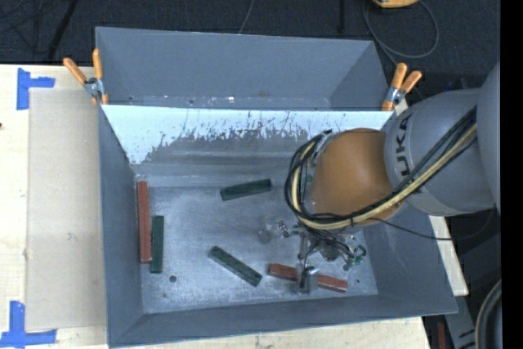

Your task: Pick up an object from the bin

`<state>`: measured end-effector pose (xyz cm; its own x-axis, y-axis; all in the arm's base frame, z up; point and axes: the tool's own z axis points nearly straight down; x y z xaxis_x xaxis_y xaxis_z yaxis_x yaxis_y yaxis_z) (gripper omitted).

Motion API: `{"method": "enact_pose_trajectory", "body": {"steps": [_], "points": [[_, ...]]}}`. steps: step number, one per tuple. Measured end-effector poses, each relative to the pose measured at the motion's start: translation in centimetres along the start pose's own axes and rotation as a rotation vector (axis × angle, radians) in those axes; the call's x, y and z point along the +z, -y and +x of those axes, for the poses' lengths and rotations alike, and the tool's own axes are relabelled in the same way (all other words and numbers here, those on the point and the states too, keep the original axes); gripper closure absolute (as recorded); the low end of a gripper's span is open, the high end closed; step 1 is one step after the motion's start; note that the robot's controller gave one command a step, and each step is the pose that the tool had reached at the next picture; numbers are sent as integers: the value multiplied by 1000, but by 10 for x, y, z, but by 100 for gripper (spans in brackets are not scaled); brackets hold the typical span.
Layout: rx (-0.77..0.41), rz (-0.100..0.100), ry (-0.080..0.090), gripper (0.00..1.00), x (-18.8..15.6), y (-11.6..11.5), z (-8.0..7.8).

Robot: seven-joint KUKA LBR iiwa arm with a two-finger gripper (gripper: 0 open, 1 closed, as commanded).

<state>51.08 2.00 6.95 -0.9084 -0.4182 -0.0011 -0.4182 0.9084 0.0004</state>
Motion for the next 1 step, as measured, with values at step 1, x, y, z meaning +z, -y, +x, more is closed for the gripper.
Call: {"method": "enact_pose_trajectory", "body": {"steps": [1], "points": [[2,0,-1,100,0,0,0]]}}
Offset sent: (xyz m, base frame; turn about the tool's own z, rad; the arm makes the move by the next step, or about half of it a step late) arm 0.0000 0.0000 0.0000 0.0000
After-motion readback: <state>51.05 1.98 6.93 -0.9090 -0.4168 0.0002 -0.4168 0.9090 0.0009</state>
